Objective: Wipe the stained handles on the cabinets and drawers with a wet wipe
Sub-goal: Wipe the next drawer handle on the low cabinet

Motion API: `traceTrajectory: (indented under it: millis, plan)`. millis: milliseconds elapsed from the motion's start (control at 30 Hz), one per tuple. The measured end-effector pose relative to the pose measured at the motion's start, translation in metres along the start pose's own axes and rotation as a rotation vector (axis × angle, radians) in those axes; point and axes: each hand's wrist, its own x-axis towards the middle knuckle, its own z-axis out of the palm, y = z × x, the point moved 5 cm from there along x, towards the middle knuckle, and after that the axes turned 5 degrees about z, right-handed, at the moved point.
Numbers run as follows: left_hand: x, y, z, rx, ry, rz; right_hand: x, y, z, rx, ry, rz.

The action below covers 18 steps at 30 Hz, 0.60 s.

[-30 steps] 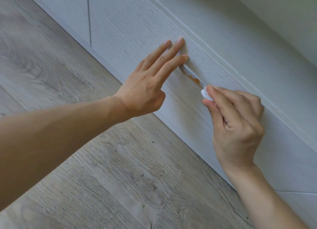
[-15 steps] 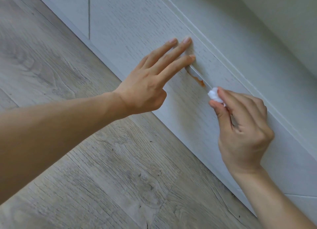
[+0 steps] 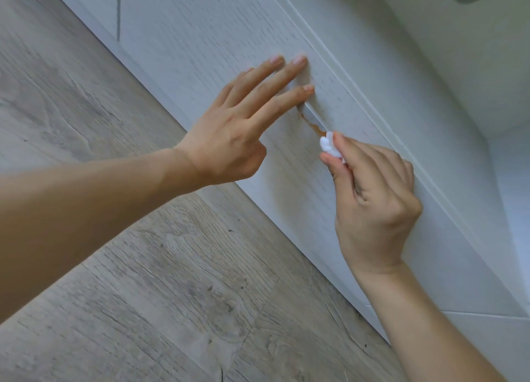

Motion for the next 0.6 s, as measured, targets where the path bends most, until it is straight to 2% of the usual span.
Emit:
traceTrajectory:
  millis: [100,267,467,600]
  plan:
    - [-0.001,0.001,0.002,-0.044,0.029,-0.018,-0.003,0.001,-0.004,0.042,0.01,0.017]
    - [0.0,0.0,0.01,-0.074,0.088,-0.063,0.013,-0.004,0.007,0.013,-0.006,-0.065]
    - [-0.002,-0.003,0.019,-0.045,0.171,-0.05,0.009,-0.004,0.007,0.04,-0.009,-0.029]
    - [-0.002,-0.003,0.02,-0.025,0.174,-0.061,0.009,-0.003,0.0,0.151,-0.007,0.054]
